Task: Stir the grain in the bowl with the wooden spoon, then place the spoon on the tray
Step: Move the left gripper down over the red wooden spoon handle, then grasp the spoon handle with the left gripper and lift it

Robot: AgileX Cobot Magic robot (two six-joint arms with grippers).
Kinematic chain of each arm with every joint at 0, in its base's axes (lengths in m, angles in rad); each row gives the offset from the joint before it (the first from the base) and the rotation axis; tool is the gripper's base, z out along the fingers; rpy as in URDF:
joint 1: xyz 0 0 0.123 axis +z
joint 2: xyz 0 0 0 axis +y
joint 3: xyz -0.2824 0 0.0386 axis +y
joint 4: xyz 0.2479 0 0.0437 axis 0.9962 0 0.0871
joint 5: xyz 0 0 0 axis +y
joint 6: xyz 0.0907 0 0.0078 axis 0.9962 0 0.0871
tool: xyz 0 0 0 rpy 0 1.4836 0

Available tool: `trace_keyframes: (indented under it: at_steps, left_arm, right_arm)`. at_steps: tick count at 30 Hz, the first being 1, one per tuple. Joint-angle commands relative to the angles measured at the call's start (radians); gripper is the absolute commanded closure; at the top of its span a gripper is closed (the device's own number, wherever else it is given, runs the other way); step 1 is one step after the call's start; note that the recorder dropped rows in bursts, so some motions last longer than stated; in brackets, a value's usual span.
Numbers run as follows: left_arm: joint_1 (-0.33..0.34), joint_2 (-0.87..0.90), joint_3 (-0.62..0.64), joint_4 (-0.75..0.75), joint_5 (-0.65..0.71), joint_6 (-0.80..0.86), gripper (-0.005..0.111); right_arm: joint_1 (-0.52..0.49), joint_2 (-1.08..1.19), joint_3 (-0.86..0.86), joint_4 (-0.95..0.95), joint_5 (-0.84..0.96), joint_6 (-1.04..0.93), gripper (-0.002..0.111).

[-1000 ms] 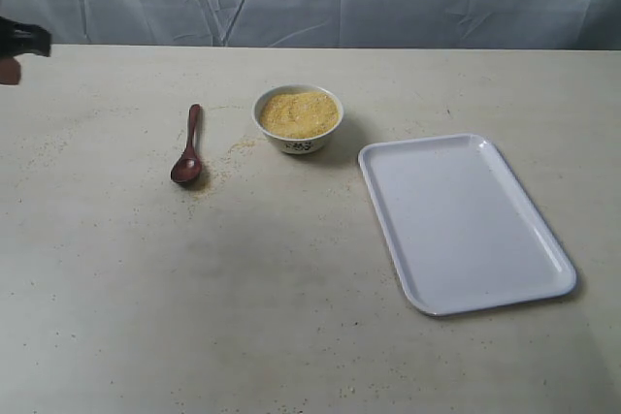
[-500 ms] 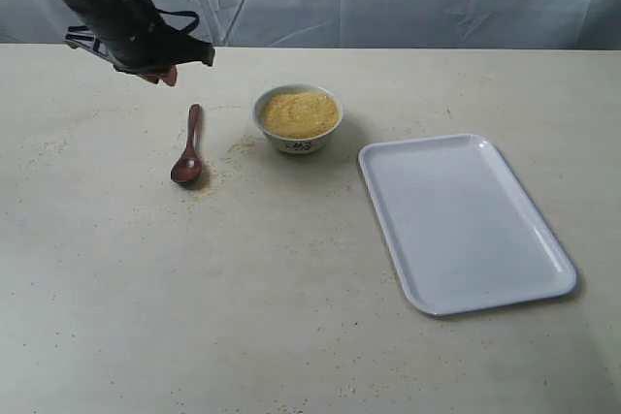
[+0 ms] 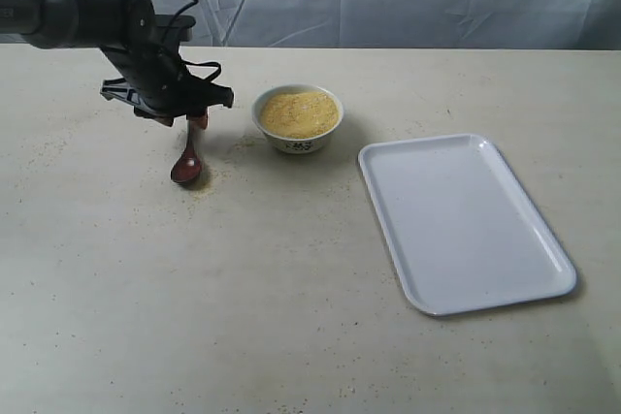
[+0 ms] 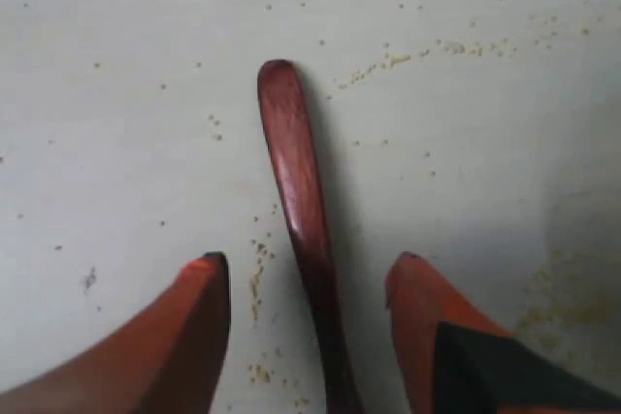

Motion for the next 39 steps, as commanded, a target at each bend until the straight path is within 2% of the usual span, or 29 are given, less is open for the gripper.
trace_keyframes:
  at_steps: [1,6,10,16,26,29,32,37,39]
  left_arm:
    - [-0.008,0.033,-0.008,-0.01,-0.028,-0.005,0.057]
    - [-0.008,0.036,-0.008,-0.01,-0.035,-0.005,0.064]
    - [-0.008,0.038,-0.008,-0.01,-0.043,-0.002,0.084]
    - [-0.008,0.033,-0.008,0.005,-0.047,-0.002,0.107]
    - [-0.006,-0.144,-0.008,0.018,-0.006,-0.006,0.107]
    - [-0.006,-0.209,-0.008,-0.049,-0.028,-0.086,0.107]
    - [-0.008,-0.247,-0.008,-0.15,-0.106,-0.195,0.107]
    - [-0.039,-0.218,-0.008,-0.382,-0.247,-0.269,0.107]
    - [-0.063,-0.194,-0.008,-0.424,-0.304,-0.269,0.107]
  right_arm:
    - [0.001,-0.006,0.004,0.004,-0.012,0.0,0.109]
    - [0.001,-0.006,0.004,0.004,-0.012,0.0,0.109]
    - [0.001,-0.006,0.004,0.004,-0.012,0.0,0.109]
    - [0.001,-0.006,0.004,0.004,-0.012,0.0,0.109]
    - [0.001,-0.006,0.004,0.004,-0.012,0.0,0.109]
    - [0.001,-0.006,0.004,0.004,-0.012,0.0,0.109]
    - [0.001,-0.006,0.004,0.004,-0.012,0.0,0.109]
    - [0.001,-0.006,0.004,0.004,-0.012,0.0,0.109]
    - [0.001,-0.006,0.004,0.004,-0.012,0.0,0.109]
